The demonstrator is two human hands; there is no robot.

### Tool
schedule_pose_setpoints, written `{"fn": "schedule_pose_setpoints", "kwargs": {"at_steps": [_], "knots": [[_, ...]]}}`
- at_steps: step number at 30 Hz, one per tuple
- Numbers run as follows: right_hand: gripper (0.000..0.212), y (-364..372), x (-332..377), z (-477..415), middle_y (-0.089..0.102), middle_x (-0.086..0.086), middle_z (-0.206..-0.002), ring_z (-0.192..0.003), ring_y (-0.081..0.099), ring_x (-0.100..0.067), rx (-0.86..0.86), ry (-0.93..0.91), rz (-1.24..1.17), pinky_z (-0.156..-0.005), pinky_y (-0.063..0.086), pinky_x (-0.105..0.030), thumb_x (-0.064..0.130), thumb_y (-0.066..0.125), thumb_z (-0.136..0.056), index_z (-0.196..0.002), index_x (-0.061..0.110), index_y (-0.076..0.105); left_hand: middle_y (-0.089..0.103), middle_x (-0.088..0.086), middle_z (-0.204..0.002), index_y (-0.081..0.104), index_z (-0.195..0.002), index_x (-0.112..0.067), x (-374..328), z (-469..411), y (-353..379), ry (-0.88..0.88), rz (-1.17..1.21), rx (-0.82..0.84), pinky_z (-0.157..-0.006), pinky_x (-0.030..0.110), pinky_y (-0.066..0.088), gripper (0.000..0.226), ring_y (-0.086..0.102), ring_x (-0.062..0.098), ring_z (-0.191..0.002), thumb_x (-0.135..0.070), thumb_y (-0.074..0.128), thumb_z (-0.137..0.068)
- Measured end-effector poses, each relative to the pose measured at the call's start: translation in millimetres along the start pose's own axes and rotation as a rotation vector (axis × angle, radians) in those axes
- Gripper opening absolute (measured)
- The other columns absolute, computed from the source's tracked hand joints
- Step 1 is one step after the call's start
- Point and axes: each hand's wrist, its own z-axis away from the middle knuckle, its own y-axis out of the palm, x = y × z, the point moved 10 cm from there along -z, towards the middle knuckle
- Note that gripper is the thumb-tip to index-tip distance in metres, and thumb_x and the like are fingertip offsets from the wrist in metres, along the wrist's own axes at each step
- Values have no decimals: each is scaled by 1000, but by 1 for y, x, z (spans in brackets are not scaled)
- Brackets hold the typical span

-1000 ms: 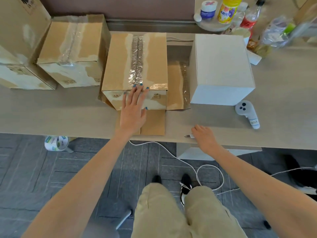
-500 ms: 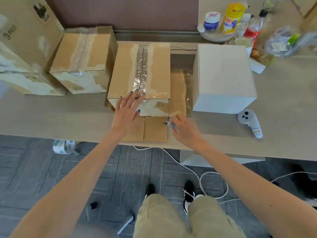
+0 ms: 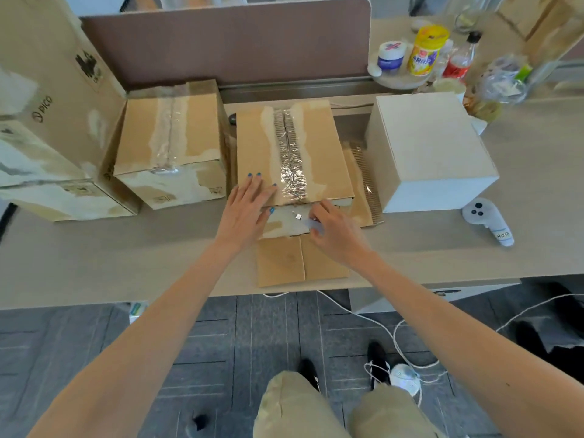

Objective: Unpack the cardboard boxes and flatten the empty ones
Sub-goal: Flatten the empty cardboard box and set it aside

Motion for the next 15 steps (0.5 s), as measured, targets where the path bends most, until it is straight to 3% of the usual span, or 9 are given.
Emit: {"fn": "schedule_pose_setpoints", "kwargs": {"at_steps": [3,10,15], "knots": [[10,3,3,-9,47,2,-92,-62,49,-21,11,34,-4,-46,25,-23,14,54,-89,-97,11,50,23,16,-161,37,-152,-20,6,-9,3,36,5,76,-120,44,16,52,14,34,-151,-26,51,-102],[7,8,5,-14,48,3,-89,-64,51,-21,-1,80,1,-52,43,-34,16,52,-90,-95,14,48,32,14,-158,41,-150,-20,12,-12,-7,129,-60,70,-114,42,33,52,27,33,-147,-38,49,-102],[5,8,11,-16,50,-1,-90,-60,51,-25,-10,67,63,-48,40,-34,15,51,-93,-95,11,49,47,17,-148,50,-143,-19,12,-16,-10,183,-163,51,-93,45,54,46,44,34,-137,-38,51,-100]]}}
